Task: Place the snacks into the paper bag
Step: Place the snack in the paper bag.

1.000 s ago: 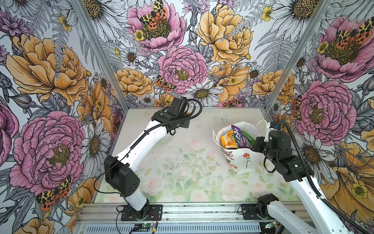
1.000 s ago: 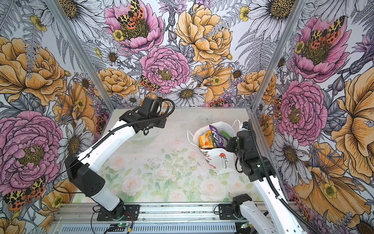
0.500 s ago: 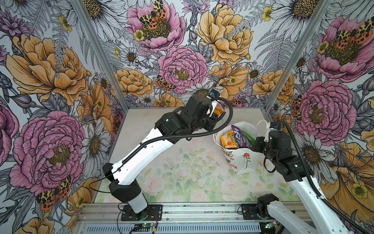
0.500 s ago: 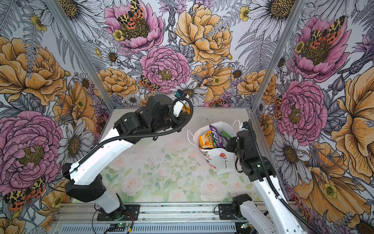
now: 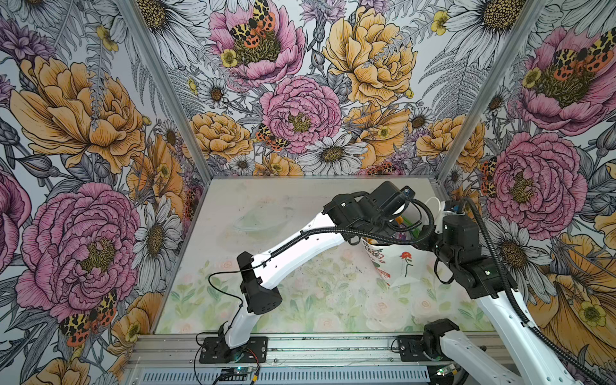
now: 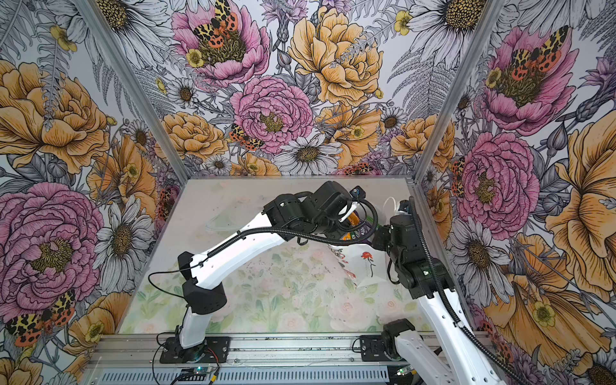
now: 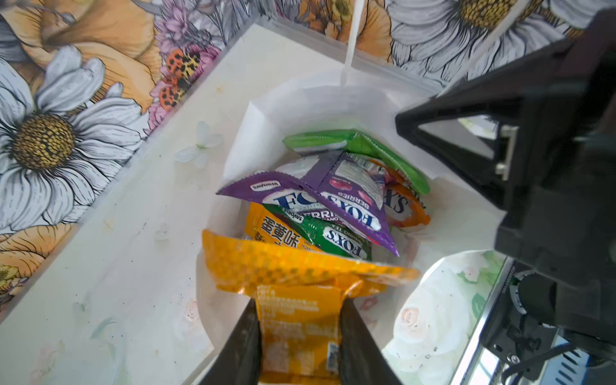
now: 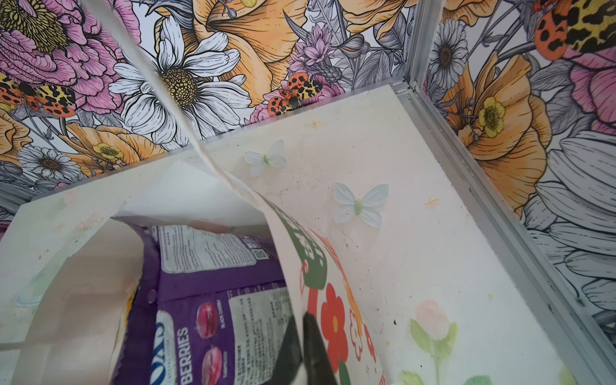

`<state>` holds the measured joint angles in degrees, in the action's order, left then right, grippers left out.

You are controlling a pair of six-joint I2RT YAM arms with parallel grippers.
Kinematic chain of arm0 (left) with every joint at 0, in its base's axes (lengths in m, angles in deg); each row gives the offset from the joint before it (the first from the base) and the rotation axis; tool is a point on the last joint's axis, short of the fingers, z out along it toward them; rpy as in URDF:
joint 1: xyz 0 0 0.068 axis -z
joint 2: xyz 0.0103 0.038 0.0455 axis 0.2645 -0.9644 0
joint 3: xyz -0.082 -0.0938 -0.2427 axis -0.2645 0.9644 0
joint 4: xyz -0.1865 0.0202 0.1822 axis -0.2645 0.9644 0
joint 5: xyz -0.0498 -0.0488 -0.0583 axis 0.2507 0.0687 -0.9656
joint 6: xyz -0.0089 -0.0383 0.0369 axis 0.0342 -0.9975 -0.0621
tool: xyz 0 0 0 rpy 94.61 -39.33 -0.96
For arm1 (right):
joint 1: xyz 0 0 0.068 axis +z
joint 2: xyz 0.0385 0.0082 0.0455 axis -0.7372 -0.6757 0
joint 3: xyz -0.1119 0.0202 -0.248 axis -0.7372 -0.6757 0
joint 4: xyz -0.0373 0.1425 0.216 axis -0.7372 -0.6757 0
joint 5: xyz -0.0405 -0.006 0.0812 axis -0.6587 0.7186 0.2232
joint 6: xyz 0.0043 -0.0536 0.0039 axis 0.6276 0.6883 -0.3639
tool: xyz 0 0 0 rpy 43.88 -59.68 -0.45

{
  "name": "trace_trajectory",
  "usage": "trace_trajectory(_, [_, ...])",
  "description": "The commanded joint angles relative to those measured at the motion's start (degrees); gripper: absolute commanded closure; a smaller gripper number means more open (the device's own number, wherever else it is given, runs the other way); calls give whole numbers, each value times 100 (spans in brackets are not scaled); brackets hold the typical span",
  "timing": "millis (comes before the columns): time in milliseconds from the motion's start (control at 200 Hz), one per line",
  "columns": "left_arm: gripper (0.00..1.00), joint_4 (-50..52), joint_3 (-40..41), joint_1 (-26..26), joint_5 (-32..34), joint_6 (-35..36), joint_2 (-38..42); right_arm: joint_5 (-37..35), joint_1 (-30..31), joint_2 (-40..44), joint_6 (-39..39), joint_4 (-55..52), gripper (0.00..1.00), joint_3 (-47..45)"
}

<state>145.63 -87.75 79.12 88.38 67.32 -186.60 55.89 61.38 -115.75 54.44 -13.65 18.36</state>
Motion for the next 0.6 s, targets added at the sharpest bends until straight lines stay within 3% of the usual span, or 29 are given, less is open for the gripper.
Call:
trace_trajectory(0, [71,229,-274,-123,-263,-35,14,54,-16,55,-25,308,100,-11])
trace_trajectory(590, [68,497,-451,-411,-719,6,-601,29,-18,4,-38,310,100,-11])
